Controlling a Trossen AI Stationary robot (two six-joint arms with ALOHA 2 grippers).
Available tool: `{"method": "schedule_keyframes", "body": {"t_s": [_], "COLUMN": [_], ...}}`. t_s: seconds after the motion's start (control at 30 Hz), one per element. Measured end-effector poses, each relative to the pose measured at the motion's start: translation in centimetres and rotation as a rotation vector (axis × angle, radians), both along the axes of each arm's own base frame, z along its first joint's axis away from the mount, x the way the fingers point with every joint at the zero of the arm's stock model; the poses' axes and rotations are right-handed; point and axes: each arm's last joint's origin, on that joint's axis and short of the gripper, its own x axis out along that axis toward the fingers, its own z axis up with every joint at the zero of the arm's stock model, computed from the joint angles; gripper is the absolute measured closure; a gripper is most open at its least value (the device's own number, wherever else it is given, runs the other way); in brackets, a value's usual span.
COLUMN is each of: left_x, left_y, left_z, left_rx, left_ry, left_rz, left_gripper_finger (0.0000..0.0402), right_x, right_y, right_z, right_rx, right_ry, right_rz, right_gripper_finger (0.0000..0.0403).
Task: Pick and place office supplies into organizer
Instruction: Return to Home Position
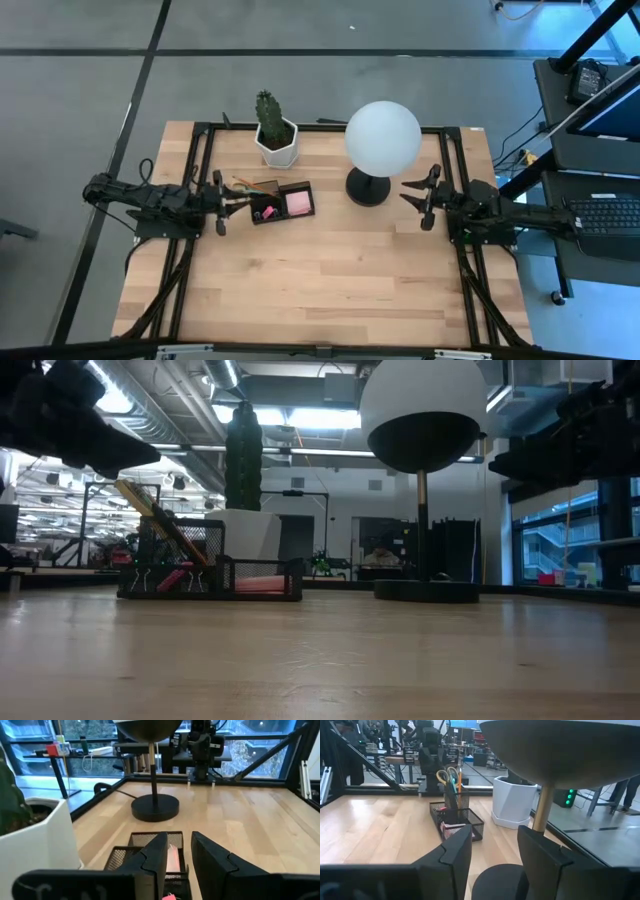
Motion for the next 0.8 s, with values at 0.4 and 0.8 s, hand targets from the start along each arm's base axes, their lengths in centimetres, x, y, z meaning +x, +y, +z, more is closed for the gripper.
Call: {"method": "schedule_keyframes", "body": {"t_s": [0.4, 0.8], "left_x": [0.01, 0.01], "left_y": [0.00, -0.01], "left_z": [0.01, 0.01], "left_rx": [0.079, 0.099], "left_ry": [0.017, 0.022], "left_rz": [-0.010, -0.014], "left_gripper_finger": [0.0320, 0.0320], "right_x": [0.01, 0.01], "right_y": [0.00, 0.00], "right_z": [0.00, 0.00], "right_rx": [-0.013, 0.007], "right_ry": [0.004, -0.002], "right_rz": [0.000, 0.001], "right_gripper_finger": [0.0241, 0.0241]}}
